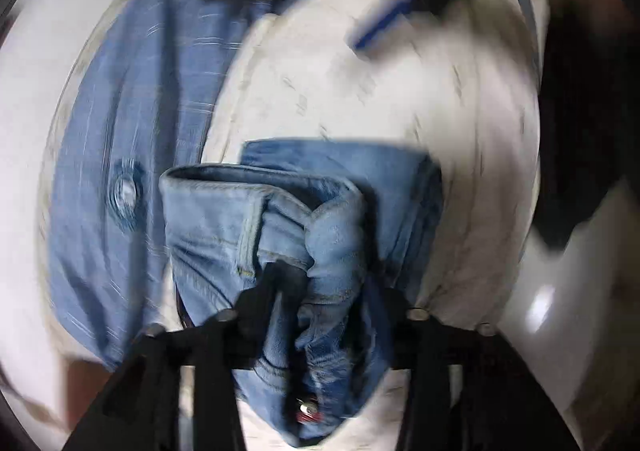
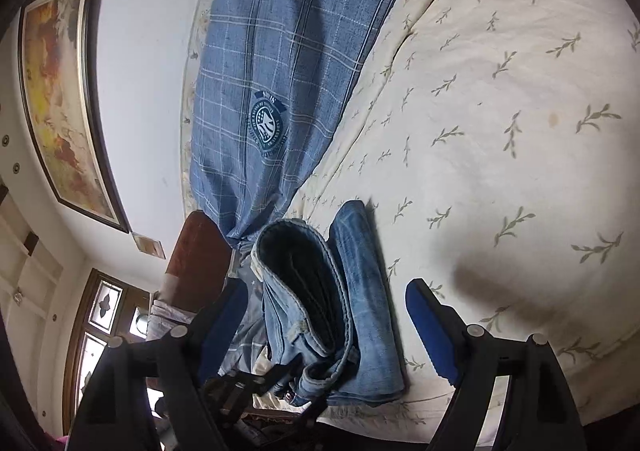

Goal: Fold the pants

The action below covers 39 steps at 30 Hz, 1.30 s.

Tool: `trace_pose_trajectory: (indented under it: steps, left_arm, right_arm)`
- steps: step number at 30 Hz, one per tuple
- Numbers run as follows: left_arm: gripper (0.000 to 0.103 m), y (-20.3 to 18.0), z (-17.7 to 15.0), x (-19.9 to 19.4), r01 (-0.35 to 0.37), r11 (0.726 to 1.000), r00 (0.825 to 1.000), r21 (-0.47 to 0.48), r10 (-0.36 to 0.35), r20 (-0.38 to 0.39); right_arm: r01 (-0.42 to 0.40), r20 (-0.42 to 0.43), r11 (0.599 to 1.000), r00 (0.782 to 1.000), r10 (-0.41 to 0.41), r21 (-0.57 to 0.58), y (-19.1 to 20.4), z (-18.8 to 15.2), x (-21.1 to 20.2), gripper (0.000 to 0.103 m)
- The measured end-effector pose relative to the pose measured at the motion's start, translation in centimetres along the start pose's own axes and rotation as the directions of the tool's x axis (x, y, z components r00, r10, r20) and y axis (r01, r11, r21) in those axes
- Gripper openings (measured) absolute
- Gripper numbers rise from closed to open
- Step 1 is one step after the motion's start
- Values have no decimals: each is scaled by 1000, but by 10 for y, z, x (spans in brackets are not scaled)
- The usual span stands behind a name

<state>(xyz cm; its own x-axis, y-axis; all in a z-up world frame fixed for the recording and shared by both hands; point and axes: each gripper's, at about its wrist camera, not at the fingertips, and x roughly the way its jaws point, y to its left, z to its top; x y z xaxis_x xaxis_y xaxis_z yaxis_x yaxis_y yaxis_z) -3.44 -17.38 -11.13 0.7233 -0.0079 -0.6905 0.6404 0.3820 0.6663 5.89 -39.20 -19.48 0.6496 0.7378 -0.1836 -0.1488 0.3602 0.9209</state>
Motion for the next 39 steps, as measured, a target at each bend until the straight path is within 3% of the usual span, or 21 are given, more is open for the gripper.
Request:
trace_pose_trajectory:
  steps: [2,4,7,8,10,12,13,17,18,19,21,22,25,27,28,30,32,33,34,37,39]
  left_arm:
    - [64,30,-11,-24,90,973,994,-212,-73,85]
    - [69,63,-29,-43,188,893,975,-408,-120,188]
    - [81,113,-89,-60,256,660,956,-706,-65,287]
    - [81,129,-119,-57,260,534,956,-804,-26,292]
    - [81,146,-160,-37,229,353,971,-907,-17,238]
    - [80,148,-182,-17,193,282,981,-940,-37,190]
    - [80,146,-187,-7,180,270,984,-946,-50,173]
    - [80,127,-179,19,181,295,981,-938,-127,149]
    - [80,121,-172,25,173,318,981,-932,-142,133]
    - [80,115,-169,27,163,335,982,-928,-142,121]
    - [80,110,-162,24,119,378,990,-918,-111,83]
    - [80,110,-161,23,123,387,990,-914,-106,88]
    - [80,114,-164,18,142,395,988,-908,-112,106]
    - [80,122,-169,6,171,373,985,-912,-89,148]
    - [80,126,-169,-5,193,352,981,-916,-58,184]
    - [81,135,-165,-8,191,356,980,-915,-25,195]
    - [81,125,-150,9,124,454,992,-882,-73,102]
    - [81,112,-141,29,90,531,990,-843,-143,16]
    - [83,103,-138,36,53,561,992,-826,-121,-18]
    - [83,108,-144,34,71,505,991,-860,-132,4]
    - [83,108,-145,35,77,511,991,-856,-133,10]
  right_arm:
    - [18,-10,1000,1000,-18,-20,5,-2,5,84]
    - [49,-17,996,999,-50,-74,14,-5,11,84]
    - [80,-45,981,995,-89,-177,31,-13,20,84]
    - [90,-60,972,993,-106,-215,37,-16,24,84]
    - [91,-95,954,988,-123,-287,52,-23,35,84]
    - [96,-138,931,978,-153,-352,68,-28,55,84]
    - [108,-150,923,973,-174,-371,72,-29,64,84]
    - [161,-227,887,933,-280,-432,83,-30,112,84]
    - [149,-261,887,923,-284,-437,84,-31,121,79]
    - [143,-303,871,901,-312,-471,90,-37,133,56]
    - [209,-290,804,858,-424,-557,103,-47,141,24]
    - [214,-277,775,850,-447,-595,111,-52,140,16]
    - [292,-172,664,824,-540,-688,136,-62,127,15]
    - [342,-133,606,788,-602,-718,132,-71,124,15]
    - [359,-143,607,769,-623,-709,121,-72,128,15]
    - [378,-184,654,760,-623,-655,95,-70,132,15]
    - [373,-211,727,791,-574,-577,78,-63,127,16]
    - [370,-222,751,801,-556,-546,74,-59,124,19]
    - [374,-222,757,803,-553,-535,72,-57,121,23]
    - [358,-246,779,809,-534,-515,74,-51,111,32]
    - [376,-209,774,818,-535,-510,86,-43,99,36]
